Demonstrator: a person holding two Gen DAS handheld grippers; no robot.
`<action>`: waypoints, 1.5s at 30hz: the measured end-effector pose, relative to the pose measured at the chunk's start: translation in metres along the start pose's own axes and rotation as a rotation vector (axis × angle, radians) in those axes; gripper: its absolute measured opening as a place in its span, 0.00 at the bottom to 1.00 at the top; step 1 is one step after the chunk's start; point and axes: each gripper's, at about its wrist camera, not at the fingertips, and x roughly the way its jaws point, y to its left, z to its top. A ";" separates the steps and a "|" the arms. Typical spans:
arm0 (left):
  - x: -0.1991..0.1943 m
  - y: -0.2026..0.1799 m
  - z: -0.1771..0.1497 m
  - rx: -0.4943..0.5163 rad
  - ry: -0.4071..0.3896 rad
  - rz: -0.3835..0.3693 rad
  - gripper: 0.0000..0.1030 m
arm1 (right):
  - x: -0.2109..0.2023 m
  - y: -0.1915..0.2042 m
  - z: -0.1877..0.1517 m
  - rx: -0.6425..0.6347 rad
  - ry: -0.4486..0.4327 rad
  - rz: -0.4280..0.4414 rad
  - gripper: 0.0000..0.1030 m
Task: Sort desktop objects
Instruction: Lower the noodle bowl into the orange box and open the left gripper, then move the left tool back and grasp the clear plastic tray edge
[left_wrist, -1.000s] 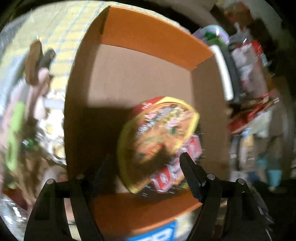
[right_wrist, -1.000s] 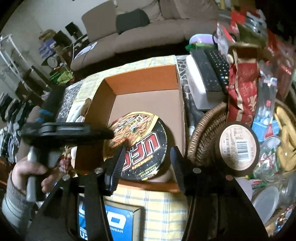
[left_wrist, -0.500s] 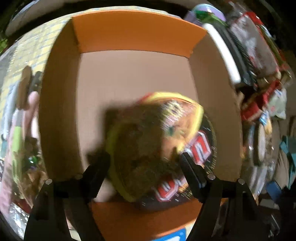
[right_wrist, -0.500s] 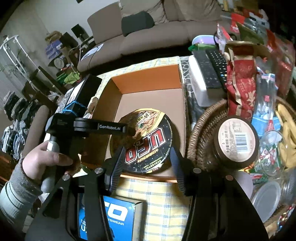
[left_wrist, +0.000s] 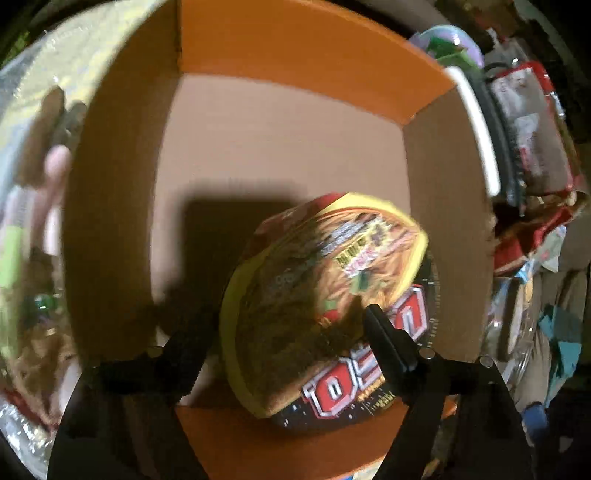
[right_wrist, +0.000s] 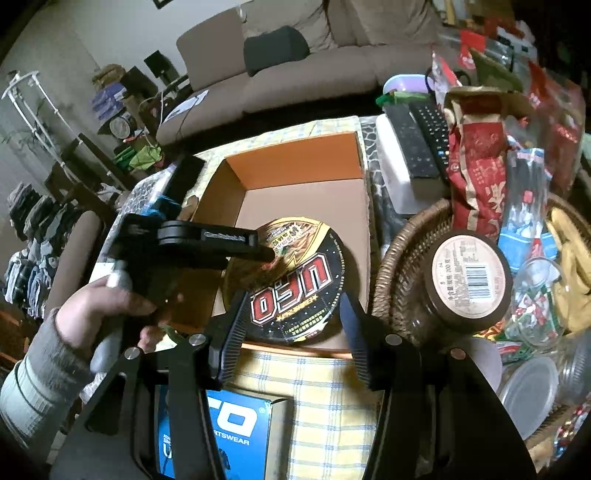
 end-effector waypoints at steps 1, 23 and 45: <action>0.006 0.001 0.000 0.004 0.018 -0.018 0.82 | 0.000 0.000 0.000 -0.006 0.000 -0.004 0.47; -0.142 0.072 -0.058 0.133 -0.137 -0.113 1.00 | 0.021 0.049 0.015 -0.055 0.007 0.056 0.80; -0.175 0.319 0.077 -0.147 -0.392 0.095 1.00 | 0.216 0.239 0.181 -0.050 0.070 0.123 0.92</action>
